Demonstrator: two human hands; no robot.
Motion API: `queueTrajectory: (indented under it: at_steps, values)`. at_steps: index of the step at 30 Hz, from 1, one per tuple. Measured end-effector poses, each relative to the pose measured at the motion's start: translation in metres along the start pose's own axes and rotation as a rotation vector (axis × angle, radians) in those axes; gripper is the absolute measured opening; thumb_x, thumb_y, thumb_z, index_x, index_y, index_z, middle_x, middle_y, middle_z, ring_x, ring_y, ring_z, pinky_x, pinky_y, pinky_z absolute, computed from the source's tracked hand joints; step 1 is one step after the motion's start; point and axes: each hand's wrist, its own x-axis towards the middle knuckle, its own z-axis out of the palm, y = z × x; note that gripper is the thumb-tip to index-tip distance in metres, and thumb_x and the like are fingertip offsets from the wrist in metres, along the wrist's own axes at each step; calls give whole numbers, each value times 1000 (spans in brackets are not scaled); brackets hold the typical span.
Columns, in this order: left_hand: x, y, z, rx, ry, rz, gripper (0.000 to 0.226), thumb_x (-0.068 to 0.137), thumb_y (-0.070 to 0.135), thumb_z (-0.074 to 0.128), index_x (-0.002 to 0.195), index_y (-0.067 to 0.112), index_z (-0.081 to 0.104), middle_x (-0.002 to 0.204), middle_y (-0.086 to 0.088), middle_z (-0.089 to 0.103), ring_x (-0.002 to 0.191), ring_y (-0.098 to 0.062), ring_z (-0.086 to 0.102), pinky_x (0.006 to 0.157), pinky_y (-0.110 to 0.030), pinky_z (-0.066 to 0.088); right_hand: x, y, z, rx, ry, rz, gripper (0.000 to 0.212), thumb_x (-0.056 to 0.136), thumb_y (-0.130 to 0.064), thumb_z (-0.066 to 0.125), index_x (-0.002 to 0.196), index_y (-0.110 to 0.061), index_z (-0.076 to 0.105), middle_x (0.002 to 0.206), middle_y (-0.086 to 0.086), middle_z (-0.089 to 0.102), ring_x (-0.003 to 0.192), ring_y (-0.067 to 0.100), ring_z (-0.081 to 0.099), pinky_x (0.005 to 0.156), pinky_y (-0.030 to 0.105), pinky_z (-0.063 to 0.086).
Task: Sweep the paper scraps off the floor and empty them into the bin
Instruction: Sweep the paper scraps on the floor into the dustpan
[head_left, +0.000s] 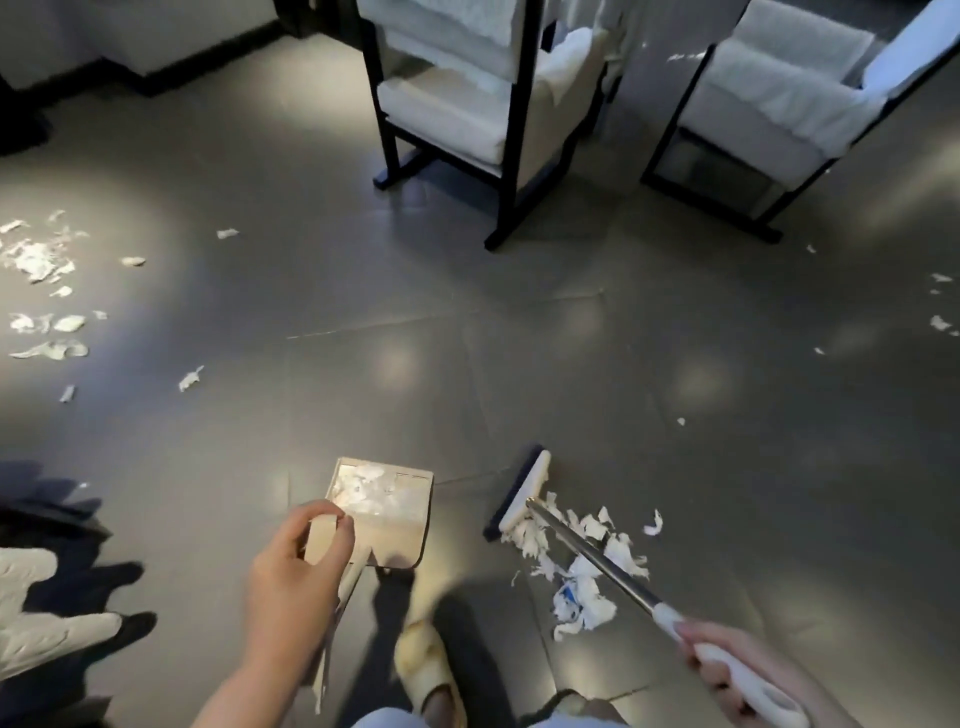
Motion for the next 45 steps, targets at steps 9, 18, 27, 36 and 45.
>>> queueTrajectory:
  at_steps: [9, 18, 27, 36, 45]
  values:
    - [-7, 66, 72, 36, -112, 116, 12, 90, 23, 65, 84, 34, 62, 73, -11, 63, 39, -21, 56, 50, -27, 42, -30, -12, -71, 555, -137, -252, 65, 68, -4, 75, 126, -13, 50, 58, 5, 50, 25, 4, 37, 22, 10, 25]
    - [-71, 125, 191, -19, -67, 137, 13, 90, 15, 67, 83, 26, 64, 73, -14, 65, 43, -30, 56, 37, -19, 42, -32, -114, -219, 533, -193, -410, 44, 76, -2, 72, 104, -17, 41, 52, 0, 46, 26, -1, 38, 22, 10, 28]
    - [-129, 138, 279, -45, 72, 93, 13, 91, 18, 68, 84, 29, 66, 72, -18, 64, 35, -22, 53, 32, -20, 38, 26, -217, -316, 992, -350, -376, 12, 82, -11, 57, 90, -4, 52, 52, 6, 52, 29, 0, 45, 30, 11, 37]
    - [-157, 147, 294, -18, 59, 90, 5, 91, 15, 69, 95, 14, 67, 71, -22, 62, 32, -18, 50, 33, -18, 40, 71, -114, -326, 1023, -399, -367, 88, 41, 1, 90, 118, -5, 49, 67, 7, 54, 33, 4, 44, 29, 11, 36]
    - [-168, 126, 286, 31, -71, 133, 10, 86, 22, 75, 88, 26, 66, 63, -1, 64, 34, -23, 53, 32, -34, 38, 32, 26, -343, 1053, -355, -336, 87, 50, -5, 89, 128, -13, 51, 68, 4, 49, 32, 5, 38, 26, 14, 31]
